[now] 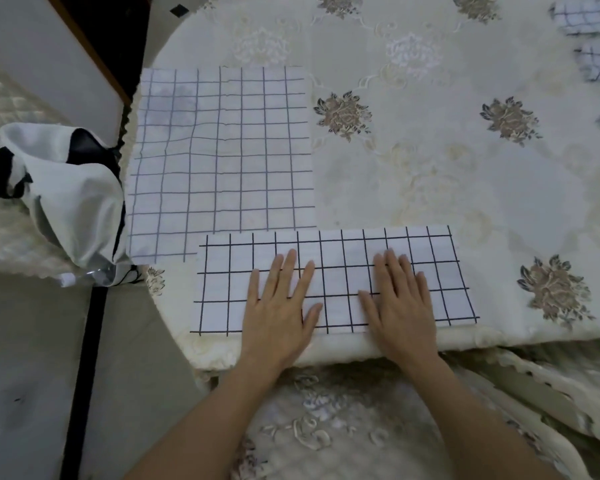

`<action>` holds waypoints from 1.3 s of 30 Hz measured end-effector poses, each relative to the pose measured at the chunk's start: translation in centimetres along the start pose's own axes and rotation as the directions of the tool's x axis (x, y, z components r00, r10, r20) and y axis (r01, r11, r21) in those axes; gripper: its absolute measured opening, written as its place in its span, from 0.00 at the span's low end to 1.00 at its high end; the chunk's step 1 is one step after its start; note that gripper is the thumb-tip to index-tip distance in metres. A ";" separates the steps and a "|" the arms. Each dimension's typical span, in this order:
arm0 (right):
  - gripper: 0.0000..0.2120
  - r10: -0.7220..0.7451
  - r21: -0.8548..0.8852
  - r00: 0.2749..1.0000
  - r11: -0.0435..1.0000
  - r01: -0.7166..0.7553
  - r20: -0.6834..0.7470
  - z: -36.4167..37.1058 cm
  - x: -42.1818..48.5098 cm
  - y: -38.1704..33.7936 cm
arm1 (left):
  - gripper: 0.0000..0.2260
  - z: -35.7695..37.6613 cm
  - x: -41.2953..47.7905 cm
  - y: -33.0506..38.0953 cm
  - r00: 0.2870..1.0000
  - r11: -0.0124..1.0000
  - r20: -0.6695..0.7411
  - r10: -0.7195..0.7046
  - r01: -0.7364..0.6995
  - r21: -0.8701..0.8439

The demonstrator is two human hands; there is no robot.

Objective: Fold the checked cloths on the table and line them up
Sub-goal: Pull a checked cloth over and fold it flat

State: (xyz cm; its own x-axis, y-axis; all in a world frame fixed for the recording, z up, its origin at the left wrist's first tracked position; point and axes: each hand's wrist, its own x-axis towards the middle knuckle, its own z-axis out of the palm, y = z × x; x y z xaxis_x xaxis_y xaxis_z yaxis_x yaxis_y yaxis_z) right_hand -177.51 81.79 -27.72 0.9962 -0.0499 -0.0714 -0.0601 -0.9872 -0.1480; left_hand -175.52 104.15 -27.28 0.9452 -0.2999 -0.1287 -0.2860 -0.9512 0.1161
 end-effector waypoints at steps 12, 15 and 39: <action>0.36 0.175 -0.008 0.984 0.985 -0.175 0.038 -1.2 0.1 6.4 | 0.32 -2.0 -1.7 -11.0 0.991 0.991 -0.013 -0.136 0.136 -0.003; 0.36 0.233 -0.041 0.972 0.972 -0.233 -0.007 -1.2 0.1 4.1 | 0.33 -2.5 -0.9 -8.9 0.991 0.991 -0.031 -0.131 0.131 0.005; 0.39 0.299 -0.012 0.941 0.954 -0.301 0.158 -4.0 1.9 9.1 | 0.28 -4.0 2.9 -7.1 0.982 0.989 -0.113 -0.149 0.150 0.007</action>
State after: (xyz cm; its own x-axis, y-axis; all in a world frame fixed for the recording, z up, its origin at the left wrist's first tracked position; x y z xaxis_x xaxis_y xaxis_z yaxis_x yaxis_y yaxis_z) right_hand -175.95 72.10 -25.26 0.9096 -0.3182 -0.2673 -0.3564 -0.9281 -0.1081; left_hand -170.11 110.32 -24.52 0.9889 -0.1451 -0.0321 -0.1418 -0.9859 0.0885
